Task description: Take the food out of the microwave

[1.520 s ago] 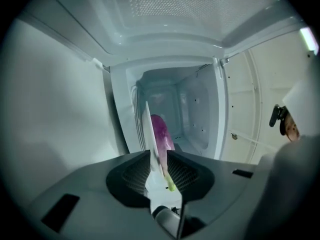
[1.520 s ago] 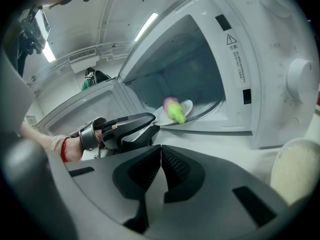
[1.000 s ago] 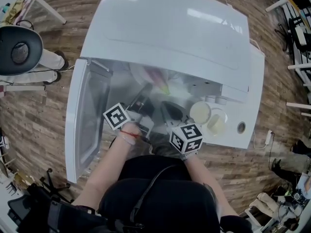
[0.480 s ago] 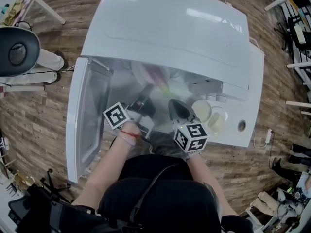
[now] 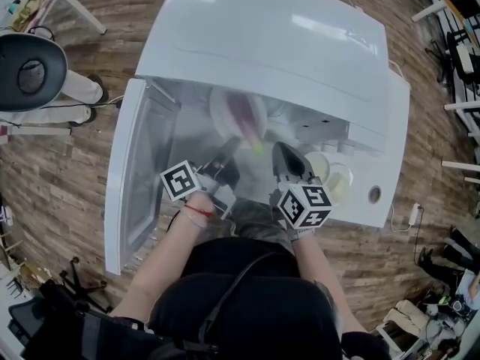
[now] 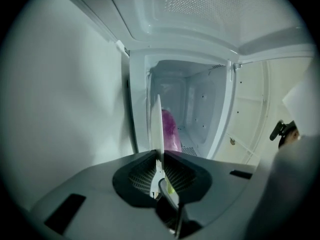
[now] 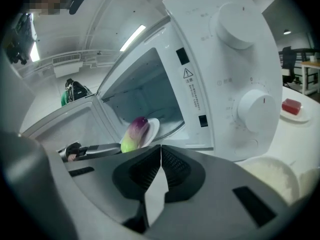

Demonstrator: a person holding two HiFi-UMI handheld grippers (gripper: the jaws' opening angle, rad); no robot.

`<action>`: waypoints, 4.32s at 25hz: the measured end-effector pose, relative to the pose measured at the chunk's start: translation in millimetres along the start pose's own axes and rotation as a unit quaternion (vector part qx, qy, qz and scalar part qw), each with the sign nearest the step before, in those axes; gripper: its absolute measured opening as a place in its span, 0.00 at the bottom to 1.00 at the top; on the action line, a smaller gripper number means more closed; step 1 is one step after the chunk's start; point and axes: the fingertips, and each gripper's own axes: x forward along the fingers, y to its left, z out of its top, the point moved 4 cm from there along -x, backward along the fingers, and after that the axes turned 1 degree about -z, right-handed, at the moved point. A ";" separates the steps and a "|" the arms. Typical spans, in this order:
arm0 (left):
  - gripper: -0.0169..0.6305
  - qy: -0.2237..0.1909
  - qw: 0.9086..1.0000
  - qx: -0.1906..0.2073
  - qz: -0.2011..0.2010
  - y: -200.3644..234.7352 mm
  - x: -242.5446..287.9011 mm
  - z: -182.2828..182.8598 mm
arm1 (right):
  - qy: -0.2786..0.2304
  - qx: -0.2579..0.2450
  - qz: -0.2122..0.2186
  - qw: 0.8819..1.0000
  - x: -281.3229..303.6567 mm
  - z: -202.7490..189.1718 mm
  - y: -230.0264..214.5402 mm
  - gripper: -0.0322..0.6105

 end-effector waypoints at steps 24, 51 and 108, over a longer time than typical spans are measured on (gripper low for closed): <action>0.11 0.032 0.999 -0.006 -0.001 -0.9 -19.5 -2.7 | 0.003 0.234 0.112 0.966 32.4 6.5 9.2 0.19; 0.09 0.065 0.998 0.008 0.025 -1.6 -28.9 -14.2 | -0.009 0.255 0.112 0.960 17.6 -6.6 14.0 0.12; 0.09 0.147 0.988 -0.006 0.042 25.9 -116.7 -96.4 | -0.038 0.292 0.057 0.954 -80.4 -104.9 37.6 0.12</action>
